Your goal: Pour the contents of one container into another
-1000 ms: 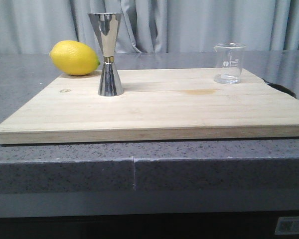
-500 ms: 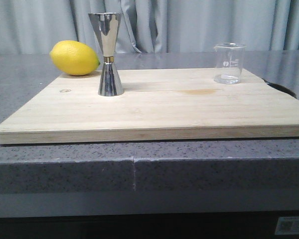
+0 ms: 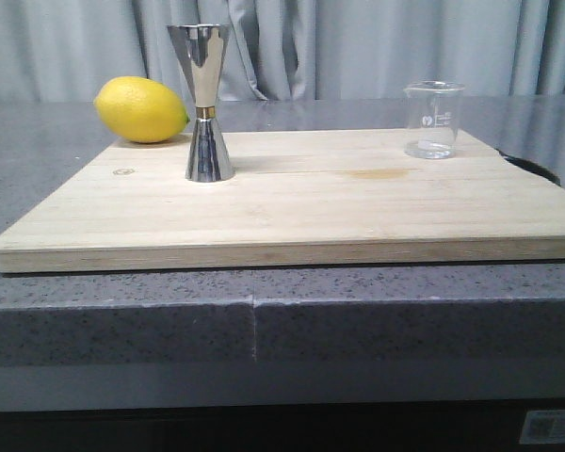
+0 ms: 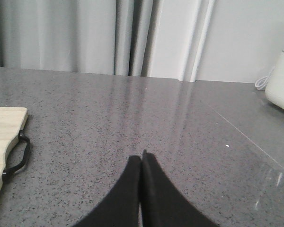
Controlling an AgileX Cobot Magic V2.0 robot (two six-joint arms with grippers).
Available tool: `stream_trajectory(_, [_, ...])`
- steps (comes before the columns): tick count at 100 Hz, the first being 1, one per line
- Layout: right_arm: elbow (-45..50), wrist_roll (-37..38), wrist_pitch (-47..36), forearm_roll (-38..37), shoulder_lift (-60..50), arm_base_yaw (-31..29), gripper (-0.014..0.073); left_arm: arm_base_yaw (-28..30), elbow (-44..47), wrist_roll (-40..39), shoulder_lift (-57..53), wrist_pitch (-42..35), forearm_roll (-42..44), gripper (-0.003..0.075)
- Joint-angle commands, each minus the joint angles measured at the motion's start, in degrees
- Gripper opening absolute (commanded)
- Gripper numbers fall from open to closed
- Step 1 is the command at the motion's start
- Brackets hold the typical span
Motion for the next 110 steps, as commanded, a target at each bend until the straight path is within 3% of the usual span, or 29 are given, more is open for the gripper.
stream_trajectory(1, [-1.3, -0.3, -4.5, -0.6, 0.5, -0.3, -0.0071, 0.1, -1.7, -4.8, 0.2, 0.8, 5.6, -0.0019])
stream_trajectory(25, [-1.3, -0.3, -4.5, -0.6, 0.5, -0.3, -0.0072, 0.0, -1.7, -38.7, -3.4, -1.2, 34.4, -0.0019])
stream_trajectory(47, [-1.3, -0.3, -4.5, -0.6, 0.5, -0.3, -0.0071, -0.5, -1.7, -61.5, -8.8, -5.2, 57.7, -0.0019])
stream_trajectory(65, [-1.3, -0.3, -4.5, -0.6, 0.5, -0.3, -0.0072, -6.0, -1.6, -80.8, -11.9, -11.9, 77.7, -0.0019])
stream_trajectory(83, [-1.3, -0.3, -4.5, -0.6, 0.5, -0.3, -0.0071, -14.5, 1.2, -90.0, -12.1, -23.9, 92.5, -0.0019])
stream_trajectory(110, [-1.3, -0.3, -4.5, -0.6, 0.5, -0.3, -0.0072, -17.3, 8.0, -92.4, -13.2, -29.0, 92.9, -0.0019])
